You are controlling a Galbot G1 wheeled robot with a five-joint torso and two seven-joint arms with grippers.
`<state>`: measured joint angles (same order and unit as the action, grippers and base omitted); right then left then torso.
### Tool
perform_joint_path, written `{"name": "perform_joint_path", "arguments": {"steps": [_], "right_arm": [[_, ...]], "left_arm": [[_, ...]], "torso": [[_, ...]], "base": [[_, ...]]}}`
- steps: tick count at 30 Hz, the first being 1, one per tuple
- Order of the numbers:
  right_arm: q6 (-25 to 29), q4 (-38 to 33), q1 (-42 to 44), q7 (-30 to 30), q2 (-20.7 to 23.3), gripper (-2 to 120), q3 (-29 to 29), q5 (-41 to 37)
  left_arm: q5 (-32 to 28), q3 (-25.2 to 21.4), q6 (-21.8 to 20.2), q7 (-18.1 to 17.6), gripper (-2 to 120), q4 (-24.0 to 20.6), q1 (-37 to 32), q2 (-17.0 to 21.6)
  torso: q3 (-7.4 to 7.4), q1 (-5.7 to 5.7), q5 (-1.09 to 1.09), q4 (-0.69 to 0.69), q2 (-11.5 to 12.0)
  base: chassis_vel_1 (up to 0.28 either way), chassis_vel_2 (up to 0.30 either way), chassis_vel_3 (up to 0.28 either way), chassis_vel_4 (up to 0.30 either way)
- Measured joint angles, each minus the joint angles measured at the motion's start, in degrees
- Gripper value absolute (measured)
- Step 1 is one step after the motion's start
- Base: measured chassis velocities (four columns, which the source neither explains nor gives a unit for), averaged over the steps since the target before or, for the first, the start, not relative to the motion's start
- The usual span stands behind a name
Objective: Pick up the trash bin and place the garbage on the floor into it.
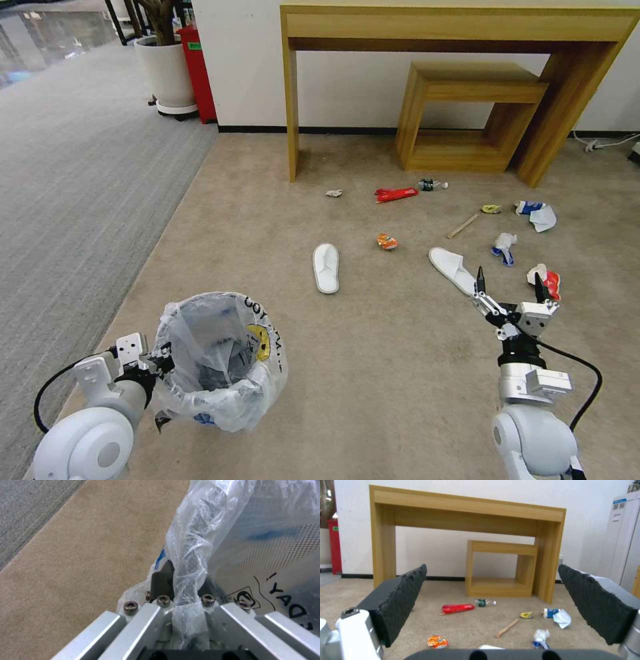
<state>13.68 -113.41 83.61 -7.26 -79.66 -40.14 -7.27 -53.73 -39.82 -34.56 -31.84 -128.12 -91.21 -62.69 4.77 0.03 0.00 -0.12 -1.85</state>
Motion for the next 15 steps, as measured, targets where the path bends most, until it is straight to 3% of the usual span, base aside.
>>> {"name": "perform_joint_path", "arguments": {"steps": [8, 15], "right_arm": [[-0.1, 0.1, -0.1, 0.1, 0.2, 100, -0.1, 0.0], [0.0, 0.6, -0.4, 0.2, 0.2, 100, 0.0, 0.0]], "left_arm": [[0.4, 0.3, 0.2, 0.1, 1, 0.1, 0.1, -0.2], [0.4, 0.3, 0.2, 0.2, 1, 0.3, 0.3, -0.2]], "torso": [[-0.01, 0.00, 0.01, -0.01, 0.0], [0.01, 0.00, 0.01, 0.00, 0.0]], "base": [[-0.059, 0.050, 0.043, -0.064], [-0.198, 0.202, 0.209, -0.191]]}}
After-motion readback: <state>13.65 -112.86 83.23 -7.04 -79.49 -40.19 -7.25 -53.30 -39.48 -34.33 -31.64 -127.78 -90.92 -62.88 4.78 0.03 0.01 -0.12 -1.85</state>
